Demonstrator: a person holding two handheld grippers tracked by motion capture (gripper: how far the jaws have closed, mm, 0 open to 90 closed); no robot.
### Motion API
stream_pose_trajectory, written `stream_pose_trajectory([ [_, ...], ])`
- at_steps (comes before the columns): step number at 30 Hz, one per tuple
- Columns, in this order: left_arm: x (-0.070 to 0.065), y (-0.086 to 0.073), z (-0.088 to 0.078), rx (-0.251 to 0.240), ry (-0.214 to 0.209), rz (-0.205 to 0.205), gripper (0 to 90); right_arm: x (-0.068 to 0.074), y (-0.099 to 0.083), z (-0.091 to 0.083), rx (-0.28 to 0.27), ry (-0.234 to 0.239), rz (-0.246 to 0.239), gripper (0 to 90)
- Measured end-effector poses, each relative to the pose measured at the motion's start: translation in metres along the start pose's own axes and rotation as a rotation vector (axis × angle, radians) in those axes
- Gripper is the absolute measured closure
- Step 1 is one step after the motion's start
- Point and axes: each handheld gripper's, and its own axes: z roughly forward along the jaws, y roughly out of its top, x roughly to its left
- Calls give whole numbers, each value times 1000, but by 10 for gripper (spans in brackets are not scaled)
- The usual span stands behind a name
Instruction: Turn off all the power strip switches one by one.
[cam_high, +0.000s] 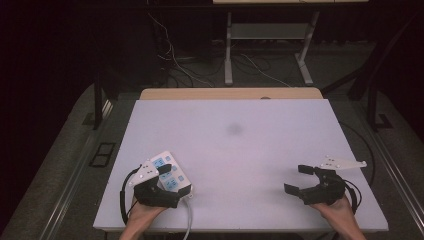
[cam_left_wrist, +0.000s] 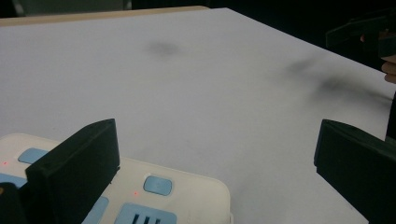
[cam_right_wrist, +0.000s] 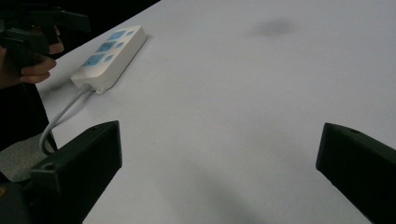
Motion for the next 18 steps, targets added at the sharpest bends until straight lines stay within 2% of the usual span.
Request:
stream_pose_trajectory([
  [18,-3,0,3,20,-18,4,0,1,0,2,29,14,-7,2],
])
